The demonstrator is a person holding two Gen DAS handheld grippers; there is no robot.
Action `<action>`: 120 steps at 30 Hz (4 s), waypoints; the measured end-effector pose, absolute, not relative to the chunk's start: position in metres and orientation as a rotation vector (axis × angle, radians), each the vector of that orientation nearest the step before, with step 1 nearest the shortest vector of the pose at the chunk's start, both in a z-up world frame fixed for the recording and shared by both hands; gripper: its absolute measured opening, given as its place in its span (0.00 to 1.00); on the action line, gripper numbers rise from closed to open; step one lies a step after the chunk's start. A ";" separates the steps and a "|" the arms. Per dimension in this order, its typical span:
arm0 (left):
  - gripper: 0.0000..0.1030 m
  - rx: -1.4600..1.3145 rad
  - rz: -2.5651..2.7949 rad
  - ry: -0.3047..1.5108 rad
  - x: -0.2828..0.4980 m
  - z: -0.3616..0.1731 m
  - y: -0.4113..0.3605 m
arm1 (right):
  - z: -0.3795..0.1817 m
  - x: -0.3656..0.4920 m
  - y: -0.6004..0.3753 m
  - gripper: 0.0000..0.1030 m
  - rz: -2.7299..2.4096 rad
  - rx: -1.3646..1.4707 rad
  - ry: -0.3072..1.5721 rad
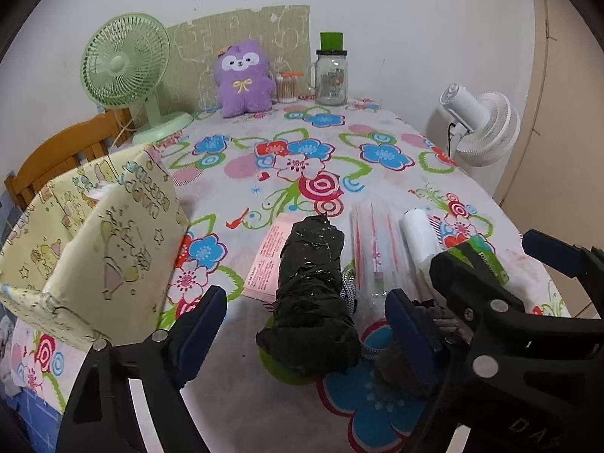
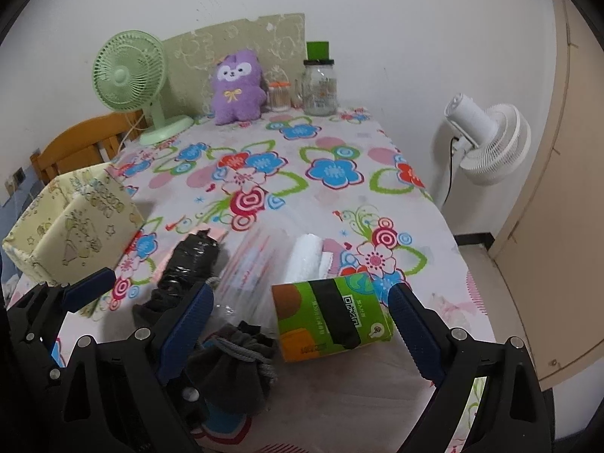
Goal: Organize soft objects
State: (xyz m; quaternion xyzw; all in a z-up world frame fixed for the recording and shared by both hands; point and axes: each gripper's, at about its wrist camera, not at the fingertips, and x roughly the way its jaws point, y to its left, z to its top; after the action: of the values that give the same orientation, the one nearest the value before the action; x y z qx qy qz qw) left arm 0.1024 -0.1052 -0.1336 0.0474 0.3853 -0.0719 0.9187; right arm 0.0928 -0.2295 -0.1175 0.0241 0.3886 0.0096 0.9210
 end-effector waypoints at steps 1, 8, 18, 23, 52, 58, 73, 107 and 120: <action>0.80 0.094 -0.147 0.800 0.105 -0.136 -0.105 | -0.120 0.094 -0.230 0.93 0.017 0.053 0.805; 0.61 0.083 -0.150 0.849 0.117 -0.150 -0.105 | -0.134 0.105 -0.235 0.93 -0.005 0.065 0.842; 0.45 0.094 -0.151 0.892 0.122 -0.156 -0.106 | -0.151 0.118 -0.244 0.92 -0.038 0.089 0.891; 0.43 0.119 -0.149 0.882 0.121 -0.156 -0.108 | -0.158 0.121 -0.248 0.84 -0.053 0.112 0.917; 0.40 0.082 -0.129 0.797 0.105 -0.114 -0.094 | -0.106 0.100 -0.245 0.77 -0.084 0.134 0.798; 0.40 0.081 -0.128 0.762 0.096 -0.098 -0.090 | -0.088 0.092 -0.237 0.76 -0.067 0.129 0.765; 0.40 0.063 -0.137 0.705 0.077 -0.065 -0.075 | -0.051 0.075 -0.211 0.77 -0.043 0.079 0.708; 0.40 0.039 -0.077 0.656 0.089 -0.026 0.005 | -0.010 0.097 -0.119 0.77 0.074 0.022 0.646; 0.40 0.037 -0.020 0.664 0.108 -0.031 0.048 | -0.013 0.123 -0.069 0.77 0.140 -0.013 0.652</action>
State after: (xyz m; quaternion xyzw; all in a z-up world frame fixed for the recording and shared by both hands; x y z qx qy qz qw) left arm 0.1081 0.0481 -0.0310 0.0180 0.3260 -0.0097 0.9452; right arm 0.1225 -0.0687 -0.0130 -0.0062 0.3202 0.0687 0.9448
